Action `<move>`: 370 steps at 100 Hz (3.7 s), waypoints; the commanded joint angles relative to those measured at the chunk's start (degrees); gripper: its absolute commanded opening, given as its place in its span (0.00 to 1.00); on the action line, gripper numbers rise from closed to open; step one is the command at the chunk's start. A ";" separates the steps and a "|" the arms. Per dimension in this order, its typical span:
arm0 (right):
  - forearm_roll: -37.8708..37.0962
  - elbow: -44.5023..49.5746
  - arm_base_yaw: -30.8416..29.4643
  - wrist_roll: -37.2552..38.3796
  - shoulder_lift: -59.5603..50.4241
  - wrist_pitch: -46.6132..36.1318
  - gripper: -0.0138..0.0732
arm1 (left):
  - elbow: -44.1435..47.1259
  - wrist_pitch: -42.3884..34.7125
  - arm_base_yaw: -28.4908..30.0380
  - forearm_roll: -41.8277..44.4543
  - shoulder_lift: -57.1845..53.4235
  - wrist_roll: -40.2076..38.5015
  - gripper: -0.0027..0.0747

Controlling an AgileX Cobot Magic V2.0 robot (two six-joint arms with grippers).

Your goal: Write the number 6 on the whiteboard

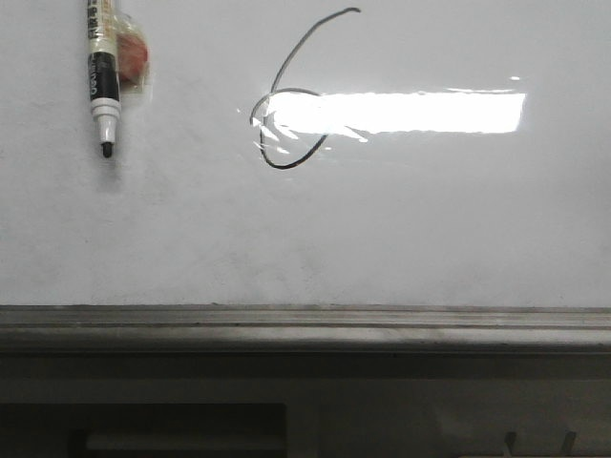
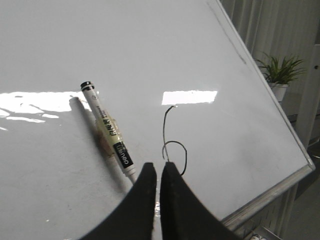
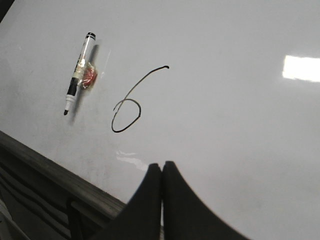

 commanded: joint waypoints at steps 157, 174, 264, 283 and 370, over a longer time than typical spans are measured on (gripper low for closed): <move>2.01 -0.34 -0.36 -0.74 0.57 -4.22 0.08 | 0.86 -0.07 17.13 79.69 8.77 -72.45 0.01; 2.01 -0.34 -0.36 -0.74 0.57 -4.22 0.08 | 2.53 2.39 26.32 96.00 6.00 -87.37 0.01; 2.01 -0.34 -0.36 -0.74 0.57 -4.59 0.08 | 10.27 4.56 43.46 98.70 -1.71 -91.74 0.01; 2.01 -0.34 -0.36 -0.74 0.57 -4.59 0.08 | 10.27 4.56 43.84 98.47 -1.71 -91.74 0.01; 2.01 -0.34 -0.36 -0.74 0.57 -4.59 0.08 | 10.17 4.56 46.49 97.42 -1.71 -91.74 0.01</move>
